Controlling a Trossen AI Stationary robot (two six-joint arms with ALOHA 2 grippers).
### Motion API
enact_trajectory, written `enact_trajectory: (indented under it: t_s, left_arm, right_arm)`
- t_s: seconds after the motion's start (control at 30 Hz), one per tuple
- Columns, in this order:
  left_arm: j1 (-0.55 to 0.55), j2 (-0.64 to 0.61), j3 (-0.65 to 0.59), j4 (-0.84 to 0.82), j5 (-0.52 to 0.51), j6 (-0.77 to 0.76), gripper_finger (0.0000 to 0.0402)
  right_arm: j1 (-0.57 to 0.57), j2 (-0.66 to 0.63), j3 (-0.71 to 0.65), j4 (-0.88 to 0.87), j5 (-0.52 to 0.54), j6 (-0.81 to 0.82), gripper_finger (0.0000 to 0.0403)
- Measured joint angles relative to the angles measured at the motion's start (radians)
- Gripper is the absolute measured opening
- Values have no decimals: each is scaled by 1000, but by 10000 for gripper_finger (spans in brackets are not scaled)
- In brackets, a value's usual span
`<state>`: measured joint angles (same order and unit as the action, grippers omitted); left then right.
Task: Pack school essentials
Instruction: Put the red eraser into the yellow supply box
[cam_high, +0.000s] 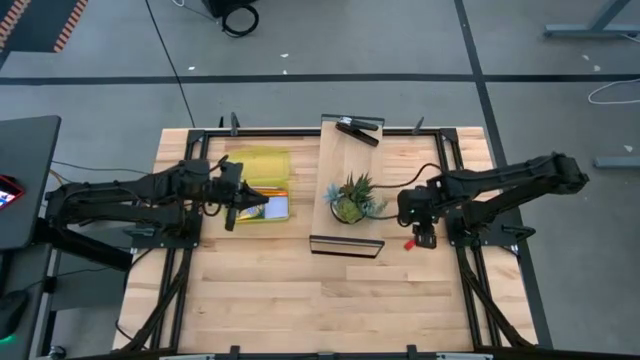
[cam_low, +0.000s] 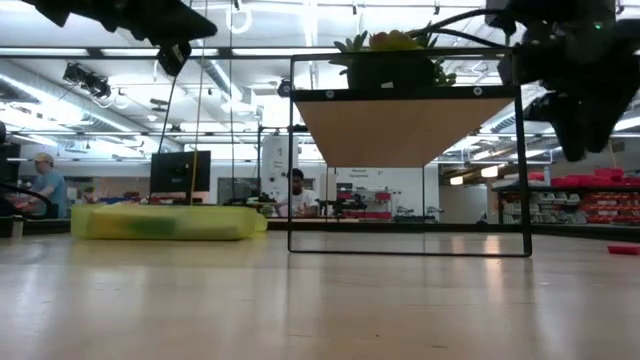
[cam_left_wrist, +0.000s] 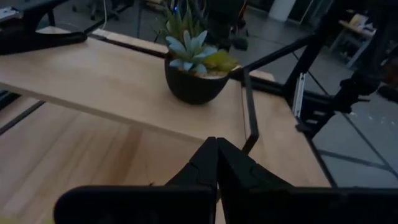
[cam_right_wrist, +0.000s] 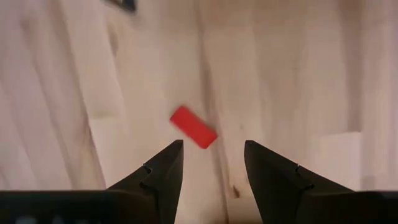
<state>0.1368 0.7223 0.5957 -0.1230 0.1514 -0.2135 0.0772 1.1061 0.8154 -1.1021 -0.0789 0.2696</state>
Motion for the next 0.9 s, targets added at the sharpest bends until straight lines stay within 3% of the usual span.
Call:
enact_trajectory:
  t_s: [0.13, 0.3, 0.5, 0.67, 0.77, 0.9]
  left_arm:
    - [-17, -27, 0, 0, -20, -12, 13]
    - [-18, -36, 0, -4, -45, -9, 6]
    - [-18, -36, 0, -15, -54, -9, 10]
    - [-18, -36, 0, -32, -61, -10, 15]
    - [-18, -36, 0, -33, -65, -10, 10]
    - [-18, -36, 0, -36, -65, -9, 4]
  right_arm:
    - [0, 0, -24, 1, -69, -122, 176]
    - [0, 0, -38, 1, -98, -402, 176]
    - [7, 3, -46, 10, -104, -454, 176]
    - [94, 0, -30, 9, -83, -653, 176]
    - [149, 27, -30, 23, -68, -756, 176]
    - [186, 111, -32, 73, -59, -764, 177]
